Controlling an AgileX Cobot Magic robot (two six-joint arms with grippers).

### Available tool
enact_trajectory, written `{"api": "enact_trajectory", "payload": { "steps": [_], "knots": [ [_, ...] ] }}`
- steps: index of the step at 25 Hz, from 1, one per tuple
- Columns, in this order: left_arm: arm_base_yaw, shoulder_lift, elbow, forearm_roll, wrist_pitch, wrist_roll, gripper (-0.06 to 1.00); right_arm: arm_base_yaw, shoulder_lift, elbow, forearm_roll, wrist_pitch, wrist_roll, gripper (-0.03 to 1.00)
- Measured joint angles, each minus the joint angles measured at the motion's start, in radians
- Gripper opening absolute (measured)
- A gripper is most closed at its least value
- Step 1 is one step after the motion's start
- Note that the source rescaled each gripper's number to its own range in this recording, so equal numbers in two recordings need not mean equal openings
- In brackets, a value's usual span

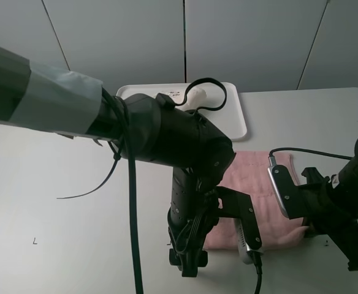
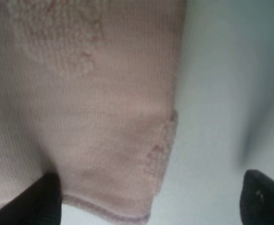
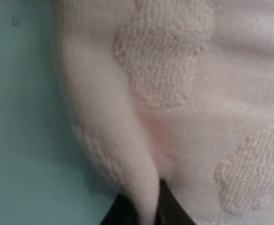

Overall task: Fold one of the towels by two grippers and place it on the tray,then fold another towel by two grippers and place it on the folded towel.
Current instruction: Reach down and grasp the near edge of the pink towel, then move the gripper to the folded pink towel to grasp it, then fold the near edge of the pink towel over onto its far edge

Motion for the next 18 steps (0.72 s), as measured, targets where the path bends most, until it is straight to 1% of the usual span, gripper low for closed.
{"api": "enact_trajectory", "payload": {
  "steps": [4, 6, 7, 8, 10, 12, 13, 14, 15, 18],
  "knots": [
    [0.000, 0.000, 0.000, 0.000, 0.000, 0.000, 0.97, 0.000, 0.000, 0.000, -0.002, 0.000, 0.000, 0.01],
    [0.000, 0.000, 0.000, 0.005, -0.002, 0.000, 0.89, 0.000, 0.000, 0.000, -0.002, 0.000, 0.000, 0.01],
    [0.000, 0.000, 0.000, 0.006, -0.004, 0.000, 0.81, 0.000, 0.000, 0.000, -0.002, 0.000, 0.000, 0.01],
    [0.000, 0.000, 0.000, 0.006, -0.007, 0.000, 0.70, 0.000, 0.000, 0.000, -0.002, 0.000, 0.000, 0.01],
    [0.000, 0.002, 0.000, 0.008, -0.019, -0.007, 0.48, 0.000, 0.000, 0.000, -0.002, 0.000, 0.000, 0.01],
    [0.000, 0.002, 0.000, 0.010, -0.043, -0.042, 0.23, 0.000, 0.000, 0.000, -0.002, 0.000, 0.000, 0.01],
    [0.000, 0.002, 0.000, 0.013, -0.049, -0.060, 0.12, 0.000, 0.000, 0.000, -0.002, 0.000, 0.000, 0.01],
    [0.000, 0.002, 0.000, 0.014, -0.054, -0.081, 0.05, 0.000, 0.000, 0.000, -0.002, 0.000, 0.002, 0.01],
    [0.000, 0.002, 0.000, 0.021, -0.055, -0.098, 0.02, 0.000, 0.000, 0.000, -0.002, 0.002, 0.002, 0.01],
    [0.000, 0.002, 0.000, 0.021, -0.057, -0.122, 0.01, 0.000, -0.006, 0.000, 0.015, 0.006, 0.009, 0.01]
  ]
}}
